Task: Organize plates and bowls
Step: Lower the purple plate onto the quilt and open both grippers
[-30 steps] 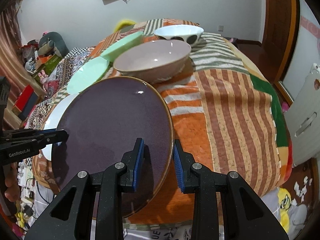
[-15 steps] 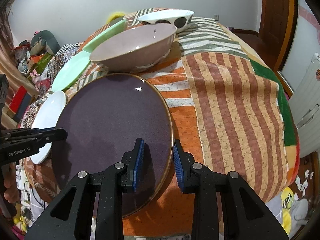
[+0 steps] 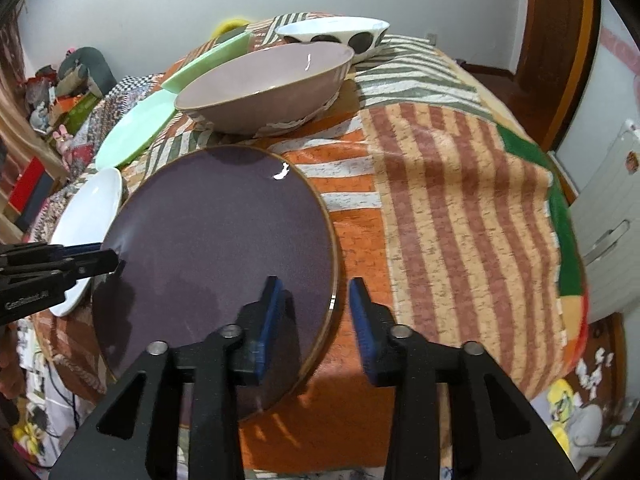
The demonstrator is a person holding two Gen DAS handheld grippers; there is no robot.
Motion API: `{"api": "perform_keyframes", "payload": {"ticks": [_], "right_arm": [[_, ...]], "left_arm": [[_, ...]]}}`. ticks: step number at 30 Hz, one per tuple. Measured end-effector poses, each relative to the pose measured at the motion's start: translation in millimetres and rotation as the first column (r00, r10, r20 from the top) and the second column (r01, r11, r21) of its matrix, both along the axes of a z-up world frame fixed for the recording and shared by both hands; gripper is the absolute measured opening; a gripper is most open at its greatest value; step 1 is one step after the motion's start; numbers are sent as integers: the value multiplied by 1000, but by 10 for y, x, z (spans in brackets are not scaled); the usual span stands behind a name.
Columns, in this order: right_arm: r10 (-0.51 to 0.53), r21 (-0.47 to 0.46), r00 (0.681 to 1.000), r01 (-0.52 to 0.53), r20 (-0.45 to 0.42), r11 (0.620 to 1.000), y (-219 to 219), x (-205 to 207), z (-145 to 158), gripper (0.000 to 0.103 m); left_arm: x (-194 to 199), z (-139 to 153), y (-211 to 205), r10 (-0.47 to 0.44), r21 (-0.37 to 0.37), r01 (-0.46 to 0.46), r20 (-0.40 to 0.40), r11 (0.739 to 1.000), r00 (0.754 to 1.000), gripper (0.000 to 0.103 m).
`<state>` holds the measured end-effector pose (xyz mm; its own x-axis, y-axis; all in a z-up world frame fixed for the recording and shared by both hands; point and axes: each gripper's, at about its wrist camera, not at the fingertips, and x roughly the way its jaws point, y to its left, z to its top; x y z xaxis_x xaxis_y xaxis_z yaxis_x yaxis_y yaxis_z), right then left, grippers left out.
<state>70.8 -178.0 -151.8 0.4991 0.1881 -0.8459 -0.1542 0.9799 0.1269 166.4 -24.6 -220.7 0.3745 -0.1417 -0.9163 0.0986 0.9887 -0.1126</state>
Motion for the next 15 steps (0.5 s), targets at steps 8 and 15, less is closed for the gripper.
{"api": "perform_keyframes", "payload": {"ticks": [8,15], "right_arm": [[9,23,996,-11,88,1000,20,-134,375,51],[60,30,981,-67,183,997,276,-210,726,54]], "left_arm": [[-304,473,176,35,-21,-32,136,999,990,39],[-599,905,451,87,-12,-87,280,996,956,56]]}}
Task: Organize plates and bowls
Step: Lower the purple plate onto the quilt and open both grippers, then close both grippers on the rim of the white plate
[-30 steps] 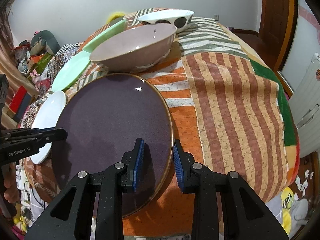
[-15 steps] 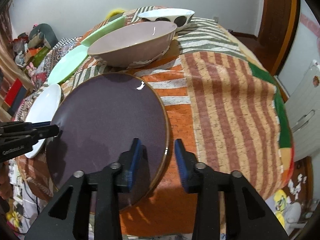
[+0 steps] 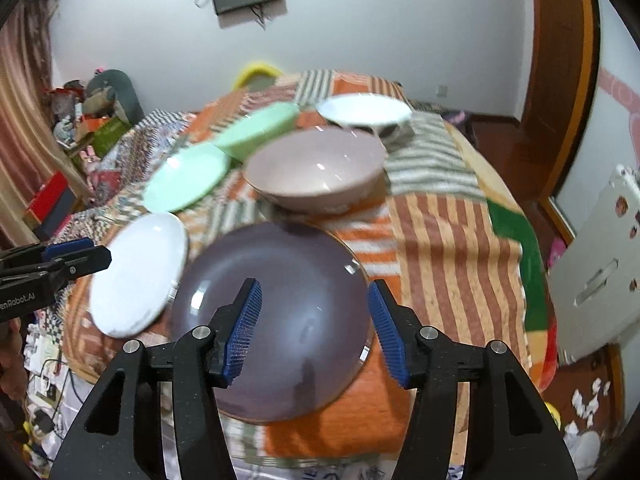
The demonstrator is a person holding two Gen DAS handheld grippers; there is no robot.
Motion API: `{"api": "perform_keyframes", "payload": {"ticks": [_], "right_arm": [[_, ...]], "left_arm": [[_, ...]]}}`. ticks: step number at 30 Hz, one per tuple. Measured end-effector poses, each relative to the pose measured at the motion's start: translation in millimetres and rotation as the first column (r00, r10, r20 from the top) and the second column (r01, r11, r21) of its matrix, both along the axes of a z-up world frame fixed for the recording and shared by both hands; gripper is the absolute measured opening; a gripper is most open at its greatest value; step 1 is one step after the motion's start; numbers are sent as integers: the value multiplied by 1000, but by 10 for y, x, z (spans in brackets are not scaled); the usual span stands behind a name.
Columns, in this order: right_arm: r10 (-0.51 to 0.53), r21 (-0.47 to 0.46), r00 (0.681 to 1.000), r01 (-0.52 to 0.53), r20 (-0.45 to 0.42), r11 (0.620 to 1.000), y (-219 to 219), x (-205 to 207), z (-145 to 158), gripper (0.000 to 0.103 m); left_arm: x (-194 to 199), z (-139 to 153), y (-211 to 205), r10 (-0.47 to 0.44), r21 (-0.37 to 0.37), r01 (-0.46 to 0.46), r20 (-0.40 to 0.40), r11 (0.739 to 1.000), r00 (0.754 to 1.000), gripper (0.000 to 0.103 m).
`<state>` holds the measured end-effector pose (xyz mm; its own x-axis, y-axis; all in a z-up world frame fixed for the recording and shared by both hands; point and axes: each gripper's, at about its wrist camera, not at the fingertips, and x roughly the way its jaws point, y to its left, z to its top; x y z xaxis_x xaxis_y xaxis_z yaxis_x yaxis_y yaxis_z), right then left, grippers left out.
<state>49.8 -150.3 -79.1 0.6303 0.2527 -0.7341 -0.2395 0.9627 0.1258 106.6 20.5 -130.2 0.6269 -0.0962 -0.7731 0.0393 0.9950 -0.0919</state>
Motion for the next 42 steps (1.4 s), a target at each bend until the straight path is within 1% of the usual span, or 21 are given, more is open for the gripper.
{"api": "perform_keyframes", "payload": {"ticks": [1,4,10,15,19,22,26,27,28,29,31,33,34,36,40,42], "right_arm": [[9,2,1000,-9,14,1000,50,-5,43,56],[36,3,998,-37,43,999,200,-2,113,60],[101,20,993,-102,58,995,498,58,159,61],[156,21,986,-157,52,987,778,165,98,63],[194,12,980,-195,30,981,976,245,-4,63],[222,-4,975,-222,5,975,1144,317,-118,63],[248,-22,968,-249,-25,968,1297,384,-252,63],[260,-22,965,-261,-35,965,1333,404,-290,63],[268,-24,963,-269,-41,963,1366,422,-316,63],[271,-30,962,-272,-44,962,1394,434,-336,63],[278,-43,959,-280,-54,959,1448,463,-384,63],[286,-51,956,-290,-67,956,1491,499,-430,63],[288,-55,955,-292,-72,955,1518,515,-452,61],[298,-56,950,-303,-89,951,1553,559,-499,56],[302,-46,944,-310,-132,950,1588,652,-600,44],[299,-38,941,-308,-157,950,1597,698,-660,41]], "left_arm": [[-41,50,58,12,-2,-12,18,1000,1000,61],[-128,136,239,47,-14,-46,46,999,998,66],[-253,121,647,133,-3,-133,55,991,990,69],[-290,-34,986,200,-14,-200,22,980,980,69],[-268,-231,1224,243,-24,-244,-21,970,970,69],[-248,-383,1346,251,-30,-252,-45,967,967,69],[-225,-551,1463,254,-60,-257,-54,964,966,68],[-215,-584,1483,255,-64,-258,-51,964,966,66],[-207,-607,1492,255,-63,-258,-49,964,966,61],[-192,-636,1499,252,-62,-255,-51,965,966,57],[-144,-708,1523,239,-67,-243,-64,968,969,44],[-103,-777,1550,234,-76,-240,-71,968,970,39],[-84,-805,1564,233,-81,-238,-75,968,970,36],[-52,-866,1593,233,-93,-240,-84,966,969,32],[-8,-987,1652,236,-120,-248,-107,961,966,29],[1,-1040,1674,232,-133,-247,-120,960,965,26]]}}
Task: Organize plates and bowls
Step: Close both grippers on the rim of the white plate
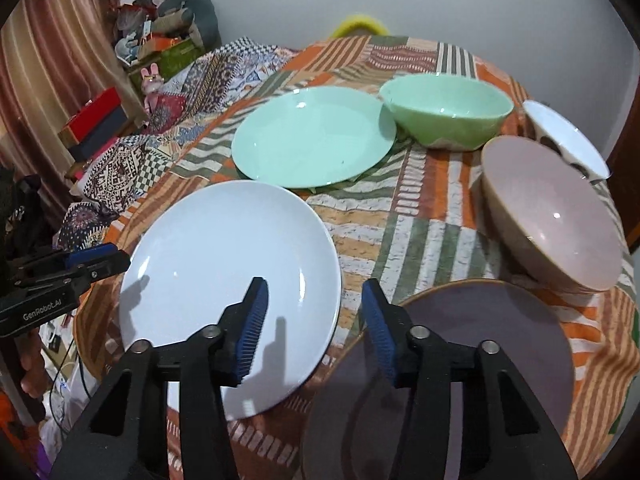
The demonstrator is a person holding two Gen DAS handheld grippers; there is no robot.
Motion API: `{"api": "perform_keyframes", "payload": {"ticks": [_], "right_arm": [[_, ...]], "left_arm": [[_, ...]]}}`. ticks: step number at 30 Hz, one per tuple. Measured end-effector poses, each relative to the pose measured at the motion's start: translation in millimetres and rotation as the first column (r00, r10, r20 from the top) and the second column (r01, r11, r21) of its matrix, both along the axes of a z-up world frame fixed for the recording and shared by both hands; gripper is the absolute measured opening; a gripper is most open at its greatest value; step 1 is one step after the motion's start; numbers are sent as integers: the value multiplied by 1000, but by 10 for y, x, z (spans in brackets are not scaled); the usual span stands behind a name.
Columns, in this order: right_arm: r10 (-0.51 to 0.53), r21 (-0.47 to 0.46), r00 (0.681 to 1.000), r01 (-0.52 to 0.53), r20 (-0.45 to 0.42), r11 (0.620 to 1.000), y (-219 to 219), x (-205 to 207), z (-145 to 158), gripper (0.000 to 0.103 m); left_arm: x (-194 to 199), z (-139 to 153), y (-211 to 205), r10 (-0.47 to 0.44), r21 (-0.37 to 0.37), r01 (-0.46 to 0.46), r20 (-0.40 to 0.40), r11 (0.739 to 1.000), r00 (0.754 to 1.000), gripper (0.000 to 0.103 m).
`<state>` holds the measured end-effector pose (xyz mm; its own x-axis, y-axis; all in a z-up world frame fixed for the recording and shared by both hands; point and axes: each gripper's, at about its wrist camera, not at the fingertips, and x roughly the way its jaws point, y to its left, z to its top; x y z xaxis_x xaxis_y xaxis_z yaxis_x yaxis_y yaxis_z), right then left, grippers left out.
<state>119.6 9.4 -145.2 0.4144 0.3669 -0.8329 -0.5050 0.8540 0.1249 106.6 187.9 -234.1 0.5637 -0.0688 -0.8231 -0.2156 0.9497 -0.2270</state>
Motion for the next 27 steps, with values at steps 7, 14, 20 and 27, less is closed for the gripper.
{"api": "perform_keyframes", "payload": {"ticks": [7,14,20,27], "right_arm": [[-1,-8,998,0,-57,1000,17,89,-114,33],[16,-28,996,-18,-83,999,84,109,-207,32],[53,-91,997,-58,-53,994,158,90,-237,33],[18,-48,995,-23,-97,999,108,118,-204,30]], "left_arm": [[-18,-150,40,-10,-62,8,-25,998,1000,23],[-7,-258,24,-19,-106,14,-39,994,999,23],[5,-253,-13,-22,-100,17,-43,995,999,22],[-12,-204,-30,-14,-82,9,-60,997,998,23]]}}
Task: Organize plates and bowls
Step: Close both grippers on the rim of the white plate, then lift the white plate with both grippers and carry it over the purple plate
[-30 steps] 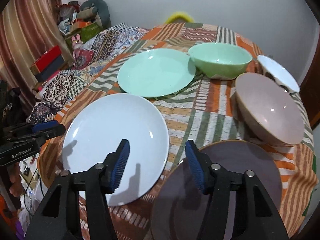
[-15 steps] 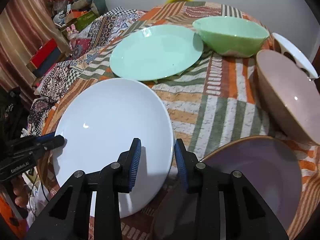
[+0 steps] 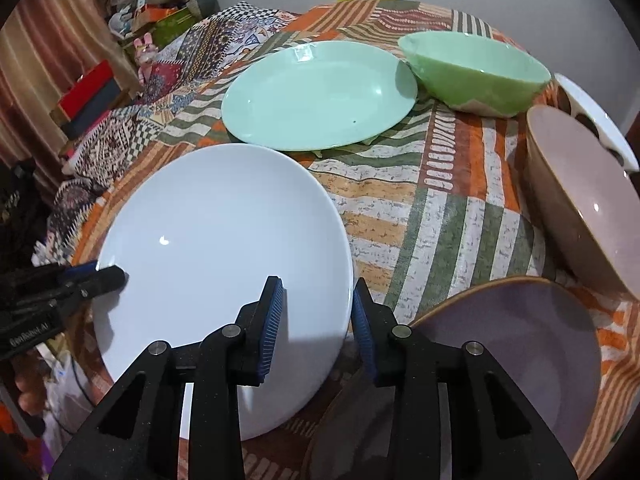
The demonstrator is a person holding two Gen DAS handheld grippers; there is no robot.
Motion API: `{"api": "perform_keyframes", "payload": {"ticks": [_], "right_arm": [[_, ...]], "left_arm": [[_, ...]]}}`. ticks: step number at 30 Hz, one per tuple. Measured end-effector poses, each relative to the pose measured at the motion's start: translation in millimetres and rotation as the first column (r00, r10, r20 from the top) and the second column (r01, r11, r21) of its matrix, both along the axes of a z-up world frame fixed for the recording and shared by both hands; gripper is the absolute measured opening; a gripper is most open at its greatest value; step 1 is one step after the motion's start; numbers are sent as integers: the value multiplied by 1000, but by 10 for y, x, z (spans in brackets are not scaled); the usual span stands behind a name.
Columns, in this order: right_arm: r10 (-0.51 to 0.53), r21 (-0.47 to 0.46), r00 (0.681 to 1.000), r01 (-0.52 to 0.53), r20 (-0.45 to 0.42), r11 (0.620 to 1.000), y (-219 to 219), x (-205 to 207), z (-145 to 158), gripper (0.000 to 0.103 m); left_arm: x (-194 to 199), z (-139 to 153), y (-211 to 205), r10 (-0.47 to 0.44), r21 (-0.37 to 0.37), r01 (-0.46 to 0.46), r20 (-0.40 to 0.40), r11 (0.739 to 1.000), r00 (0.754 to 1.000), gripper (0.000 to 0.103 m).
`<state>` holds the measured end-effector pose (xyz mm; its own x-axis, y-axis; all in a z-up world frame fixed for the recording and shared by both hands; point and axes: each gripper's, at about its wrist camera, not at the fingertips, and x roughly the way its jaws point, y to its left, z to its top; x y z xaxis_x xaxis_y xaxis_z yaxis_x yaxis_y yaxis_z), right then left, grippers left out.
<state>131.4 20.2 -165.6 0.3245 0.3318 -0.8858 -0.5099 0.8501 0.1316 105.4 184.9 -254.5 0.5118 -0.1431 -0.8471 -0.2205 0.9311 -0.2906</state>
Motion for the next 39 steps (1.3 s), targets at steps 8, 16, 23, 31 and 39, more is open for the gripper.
{"api": "perform_keyframes", "payload": {"ticks": [8,16,23,31,39], "right_arm": [[-10,18,1000,9,16,1000,-32,-121,122,30],[-31,71,996,25,79,997,-186,-285,436,27],[-70,107,989,56,131,993,-363,-403,650,27],[-120,142,977,95,177,985,-689,-534,875,27],[-183,164,963,152,199,975,-1065,-628,974,27]], "left_arm": [[-90,183,-14,14,20,-15,31,1000,999,23],[-191,517,-144,-1,63,-4,91,998,996,23],[-263,824,-370,-40,104,25,147,994,988,23],[-301,1115,-701,-92,131,67,197,989,976,23],[-252,1238,-1097,-164,152,135,201,979,966,23]]}}
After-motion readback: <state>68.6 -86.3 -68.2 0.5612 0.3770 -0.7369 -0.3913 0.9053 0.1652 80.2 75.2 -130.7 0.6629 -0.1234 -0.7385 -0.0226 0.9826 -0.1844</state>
